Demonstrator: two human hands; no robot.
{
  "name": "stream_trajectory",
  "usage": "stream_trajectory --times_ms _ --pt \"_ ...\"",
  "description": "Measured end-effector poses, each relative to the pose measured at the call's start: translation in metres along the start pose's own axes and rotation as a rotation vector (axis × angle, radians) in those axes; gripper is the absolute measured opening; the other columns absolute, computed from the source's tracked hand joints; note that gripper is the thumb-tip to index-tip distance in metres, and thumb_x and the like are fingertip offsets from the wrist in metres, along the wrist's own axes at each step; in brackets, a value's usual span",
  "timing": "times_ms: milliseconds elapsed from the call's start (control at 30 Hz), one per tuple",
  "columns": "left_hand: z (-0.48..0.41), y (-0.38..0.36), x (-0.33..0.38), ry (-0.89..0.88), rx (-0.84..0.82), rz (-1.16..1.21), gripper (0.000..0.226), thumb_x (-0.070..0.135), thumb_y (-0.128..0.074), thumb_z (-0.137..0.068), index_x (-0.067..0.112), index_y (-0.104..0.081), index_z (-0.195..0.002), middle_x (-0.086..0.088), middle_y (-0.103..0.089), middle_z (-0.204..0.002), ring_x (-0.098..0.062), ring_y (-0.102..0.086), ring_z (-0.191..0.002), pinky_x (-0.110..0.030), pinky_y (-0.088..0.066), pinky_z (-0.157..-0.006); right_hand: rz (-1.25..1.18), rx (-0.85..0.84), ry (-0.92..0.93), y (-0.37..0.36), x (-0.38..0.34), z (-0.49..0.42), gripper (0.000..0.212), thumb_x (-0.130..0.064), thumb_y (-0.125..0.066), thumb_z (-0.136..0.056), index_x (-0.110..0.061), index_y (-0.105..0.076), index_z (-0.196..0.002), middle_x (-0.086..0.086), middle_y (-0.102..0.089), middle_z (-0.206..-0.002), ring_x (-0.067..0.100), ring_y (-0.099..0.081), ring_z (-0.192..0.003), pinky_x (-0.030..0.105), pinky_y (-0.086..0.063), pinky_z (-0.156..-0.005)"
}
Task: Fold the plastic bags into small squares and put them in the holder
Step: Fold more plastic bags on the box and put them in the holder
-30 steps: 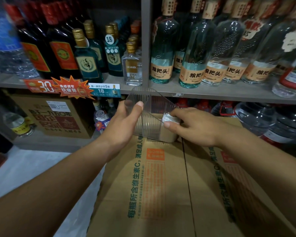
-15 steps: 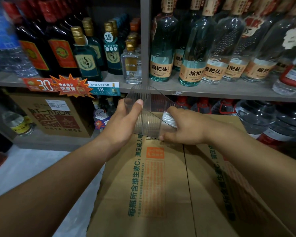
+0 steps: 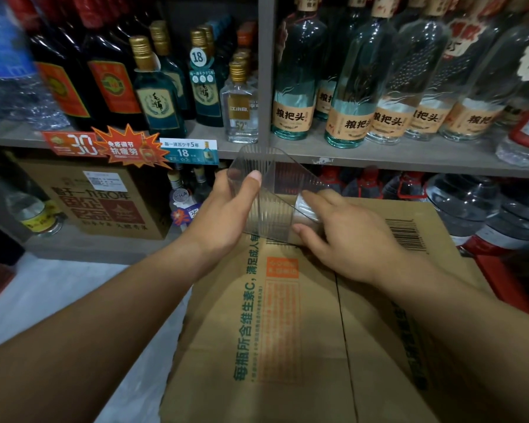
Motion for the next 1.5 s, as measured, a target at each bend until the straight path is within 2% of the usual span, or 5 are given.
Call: stream_trajectory --times_ms 400,633,933,1200,1500 --pt "0.020 0.011 0.013 -0.003 0.031 -0.072 0.054 0.064 -0.039 -0.100 0.025 -0.040 -0.138 0.012 -0.053 -0.124 -0.009 -0.050 -0.116 -0.028 -0.034 -0.092 -0.107 0.054 -0.021 0.019 0.008 0.013 0.061 -0.054 -0.056 -0.093 -0.021 -0.045 -0.145 -0.003 -0.037 -0.147 0.024 -0.058 -0.116 0.041 -0.055 -0.087" --pt "0.094 0.039 0.016 -0.034 0.054 -0.313 0.025 0.035 -0.061 -0.097 0.015 -0.059 -0.112 -0.001 -0.067 -0.096 -0.016 -0.063 -0.087 -0.036 -0.050 -0.085 -0.042 0.099 0.015 0.046 -0.020 0.072 0.027 -0.044 -0.055 -0.096 -0.021 -0.059 -0.109 -0.002 -0.055 -0.101 0.021 -0.059 -0.086 0.038 -0.051 -0.067" --pt "0.266 0.013 -0.052 -0.186 -0.413 -0.556 0.017 0.041 -0.054 -0.089 0.028 -0.062 -0.081 0.010 -0.063 -0.066 -0.007 -0.059 -0.064 -0.028 -0.047 -0.058 -0.228 -0.321 0.305 -0.012 -0.118 0.227 0.029 -0.045 -0.039 -0.093 -0.026 -0.062 -0.089 -0.007 -0.064 -0.082 0.017 -0.060 -0.069 0.037 -0.053 -0.061" --pt "0.311 -0.016 -0.261 0.460 -0.582 -0.781 0.023 0.039 -0.060 -0.097 0.018 -0.064 -0.106 -0.006 -0.067 -0.116 -0.025 -0.060 -0.107 -0.029 -0.044 -0.084 -0.278 -0.795 -0.009 -0.210 -0.098 0.297 0.019 -0.027 -0.058 -0.096 -0.015 -0.070 -0.102 0.006 -0.069 -0.105 0.027 -0.063 -0.099 0.033 -0.049 -0.080" --pt "0.352 -0.043 -0.362 0.784 -0.422 -0.544 0.036 0.040 -0.069 -0.093 0.009 -0.061 -0.110 -0.013 -0.065 -0.113 -0.031 -0.061 -0.106 -0.030 -0.044 -0.084 -0.566 -0.787 -0.295 -0.335 -0.132 0.314 0.040 -0.022 -0.059 -0.095 -0.012 -0.058 -0.134 0.010 -0.045 -0.147 0.027 -0.049 -0.132 0.039 -0.041 -0.110"
Point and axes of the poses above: each hand's wrist, its own z-axis away from the middle knuckle, its own y-axis out of the back of the hand, x = y × z, the point moved 5 cm from there along -z, towards the middle knuckle
